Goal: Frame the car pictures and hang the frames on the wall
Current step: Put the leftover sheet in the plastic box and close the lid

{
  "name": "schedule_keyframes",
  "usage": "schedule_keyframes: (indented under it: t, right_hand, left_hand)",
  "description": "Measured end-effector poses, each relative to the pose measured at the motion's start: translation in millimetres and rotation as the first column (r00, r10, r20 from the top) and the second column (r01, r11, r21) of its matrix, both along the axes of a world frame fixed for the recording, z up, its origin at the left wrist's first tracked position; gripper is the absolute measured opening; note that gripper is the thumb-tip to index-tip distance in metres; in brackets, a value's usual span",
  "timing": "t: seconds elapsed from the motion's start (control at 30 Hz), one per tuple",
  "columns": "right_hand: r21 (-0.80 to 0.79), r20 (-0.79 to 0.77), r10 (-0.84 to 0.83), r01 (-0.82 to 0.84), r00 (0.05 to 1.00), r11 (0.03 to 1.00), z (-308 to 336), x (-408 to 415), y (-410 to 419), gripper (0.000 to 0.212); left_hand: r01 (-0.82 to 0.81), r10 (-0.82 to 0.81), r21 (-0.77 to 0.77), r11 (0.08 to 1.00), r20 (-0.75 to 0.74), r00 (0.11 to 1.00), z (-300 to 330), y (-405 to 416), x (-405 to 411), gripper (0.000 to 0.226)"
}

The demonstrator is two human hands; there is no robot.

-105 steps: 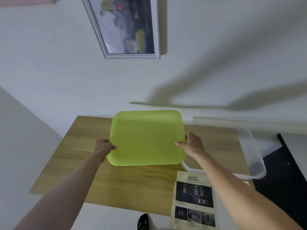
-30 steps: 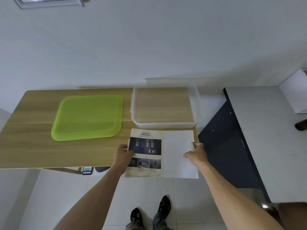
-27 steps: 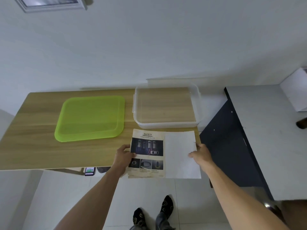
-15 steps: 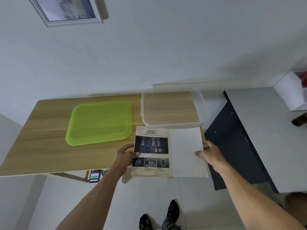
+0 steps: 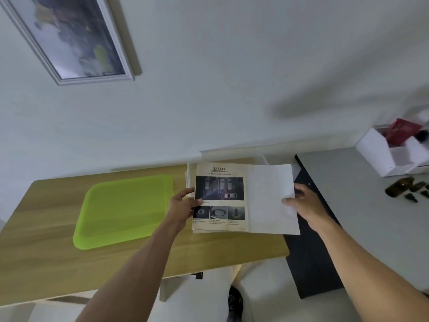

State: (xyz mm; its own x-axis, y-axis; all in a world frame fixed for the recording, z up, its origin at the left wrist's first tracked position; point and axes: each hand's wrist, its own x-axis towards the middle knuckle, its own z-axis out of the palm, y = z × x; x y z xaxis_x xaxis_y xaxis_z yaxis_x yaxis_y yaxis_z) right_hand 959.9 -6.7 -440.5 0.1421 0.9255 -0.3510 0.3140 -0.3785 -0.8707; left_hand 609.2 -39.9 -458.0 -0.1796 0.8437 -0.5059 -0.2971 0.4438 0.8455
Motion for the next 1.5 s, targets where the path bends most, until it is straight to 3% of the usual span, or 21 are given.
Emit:
schedule_keyframes:
  t: [0.23,0.37,0.47,0.7,0.83,1.03,1.13,1.27,1.4,1.5]
  right_hand:
    - [0.069,0.126,0.022,-0.031,0.992,0.997,6,1,95,0.055]
    - [0.098,0.249,0.114,-0.143,0.962,0.985,-18,-19,135,0.054]
    - [0.04,0.292,0.212,-0.234,0.933,0.972,-44,-34,158,0.053]
    - [-0.151,0.446,0.366,-0.334,0.817,0.93,-93,-62,188,0.06]
    - [-0.287,0.58,0.472,-0.376,0.663,0.881,-101,-72,191,0.064]
    - [-0.311,0.686,0.5,-0.408,0.528,0.858,-102,-84,190,0.092]
    - [-0.315,0.717,0.51,-0.432,0.475,0.845,-99,-88,187,0.089]
    - [-0.287,0.73,0.518,-0.487,0.446,0.824,-92,-95,181,0.068]
    - [-0.198,0.712,0.501,-0.543,0.492,0.816,-74,-118,173,0.062]
    - [-0.102,0.689,0.479,-0.583,0.543,0.806,-61,-152,165,0.059]
  left_hand:
    - [-0.081,0.082,0.012,0.997,-0.069,0.994,6,80,19,0.042]
    - [-0.171,0.165,-0.012,0.985,-0.218,0.962,-11,110,23,0.037]
    - [-0.164,0.138,-0.032,0.986,-0.401,0.906,-33,121,28,0.038]
    - [-0.121,-0.049,-0.149,0.981,-0.803,0.593,-68,141,43,0.045]
    - [-0.087,-0.2,-0.257,0.962,-0.887,0.416,-68,147,55,0.037]
    - [0.038,-0.288,-0.286,0.957,-0.942,0.175,-60,151,62,0.056]
    - [0.1,-0.294,-0.281,0.954,-0.942,0.159,-54,152,62,0.051]
    - [0.18,-0.246,-0.217,0.96,-0.956,0.159,-50,149,49,0.047]
    - [0.233,-0.19,-0.157,0.96,-0.974,0.124,-46,137,20,0.049]
    - [0.184,-0.146,-0.117,0.976,-0.977,0.152,-40,125,-15,0.052]
